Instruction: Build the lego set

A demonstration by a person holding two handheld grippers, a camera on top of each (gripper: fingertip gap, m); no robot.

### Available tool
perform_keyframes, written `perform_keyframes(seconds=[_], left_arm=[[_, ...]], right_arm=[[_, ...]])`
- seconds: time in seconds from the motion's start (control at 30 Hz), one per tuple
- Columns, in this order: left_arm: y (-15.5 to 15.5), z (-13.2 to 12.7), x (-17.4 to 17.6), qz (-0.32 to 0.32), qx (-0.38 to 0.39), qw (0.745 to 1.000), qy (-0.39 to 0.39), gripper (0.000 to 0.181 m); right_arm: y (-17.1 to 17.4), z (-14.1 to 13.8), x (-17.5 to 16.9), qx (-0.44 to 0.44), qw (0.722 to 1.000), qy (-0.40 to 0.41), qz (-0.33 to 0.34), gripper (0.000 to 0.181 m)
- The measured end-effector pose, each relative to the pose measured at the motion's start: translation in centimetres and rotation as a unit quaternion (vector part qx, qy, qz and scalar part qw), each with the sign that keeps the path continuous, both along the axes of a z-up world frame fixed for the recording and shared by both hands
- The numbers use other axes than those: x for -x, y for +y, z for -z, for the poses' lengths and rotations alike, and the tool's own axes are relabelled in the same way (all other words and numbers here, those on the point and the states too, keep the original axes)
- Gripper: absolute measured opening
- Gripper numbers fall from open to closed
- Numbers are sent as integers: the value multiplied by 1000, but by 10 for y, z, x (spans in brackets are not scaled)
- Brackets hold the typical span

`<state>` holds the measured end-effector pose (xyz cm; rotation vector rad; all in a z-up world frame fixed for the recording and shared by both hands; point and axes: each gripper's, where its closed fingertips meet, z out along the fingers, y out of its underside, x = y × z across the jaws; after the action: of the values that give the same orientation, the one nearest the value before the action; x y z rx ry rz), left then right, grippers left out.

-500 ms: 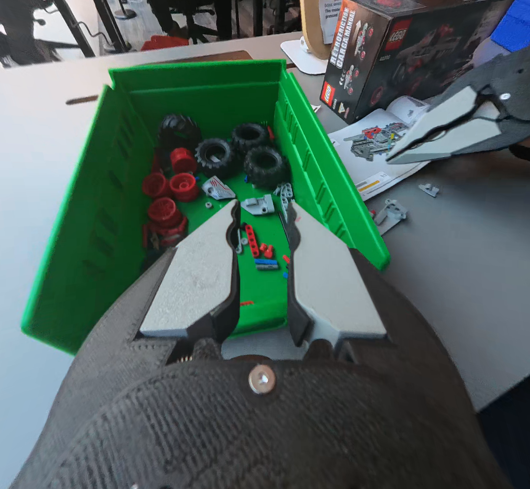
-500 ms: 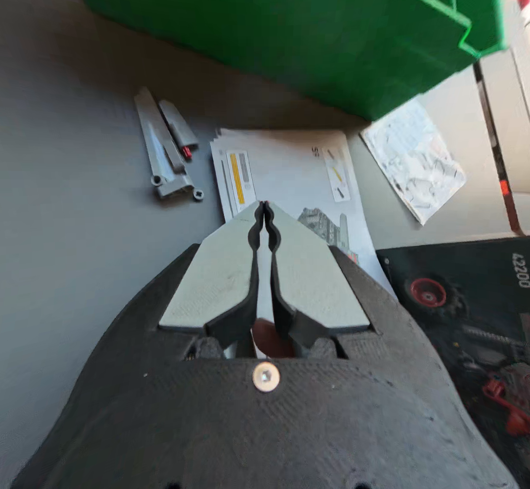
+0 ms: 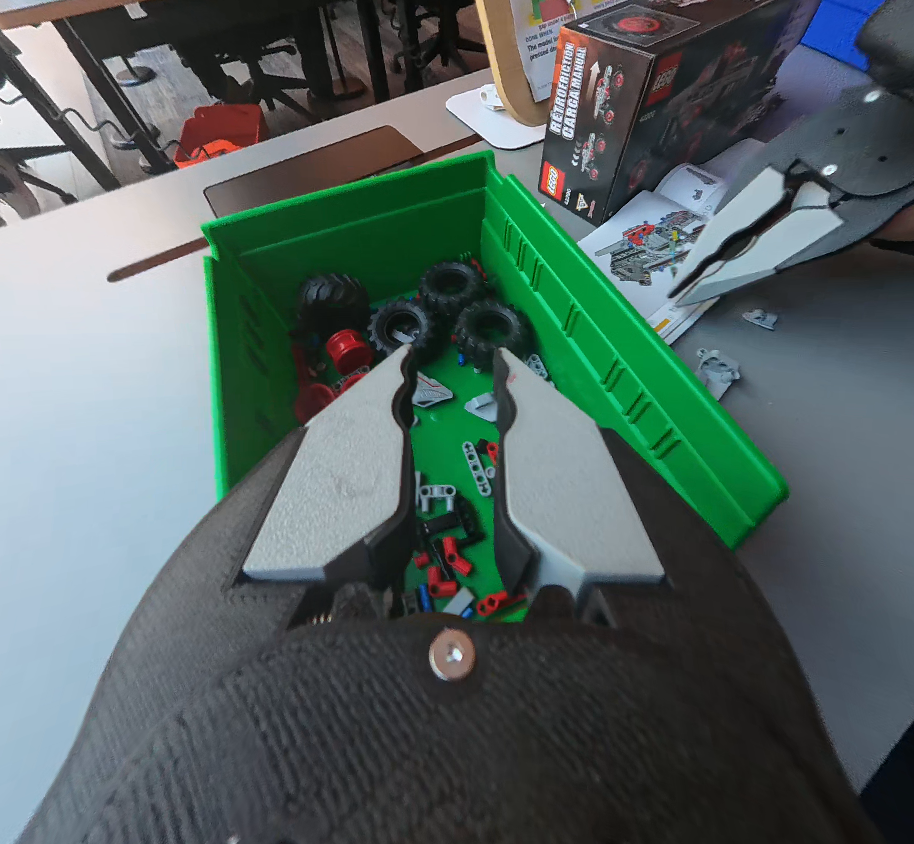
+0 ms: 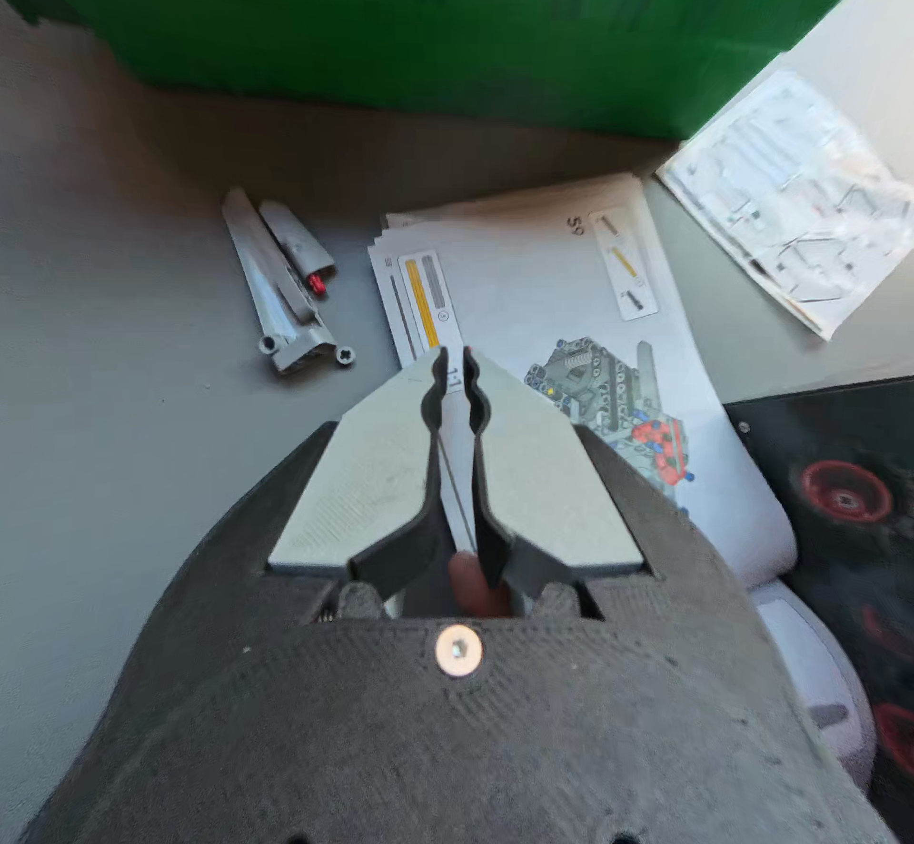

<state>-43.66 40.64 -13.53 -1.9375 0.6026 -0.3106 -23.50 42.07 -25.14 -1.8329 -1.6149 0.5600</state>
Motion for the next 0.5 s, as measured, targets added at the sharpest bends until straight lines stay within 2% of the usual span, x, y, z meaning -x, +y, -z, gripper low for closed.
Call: perform_keyframes(seconds=[0.17,0.3,0.5], left_arm=[[26,-11,7,17,-22,1000,14,28],[55,-18,22,-48,-99,993,-42,26],[51,-13,12,-56,-116,988,-82,25]], right_arm=[[9,-42,-3,-53,991,112,55,11],[27,-50,-18,-127,977,138,103,12],[31,-67,-18,-194,955,189,121,15]])
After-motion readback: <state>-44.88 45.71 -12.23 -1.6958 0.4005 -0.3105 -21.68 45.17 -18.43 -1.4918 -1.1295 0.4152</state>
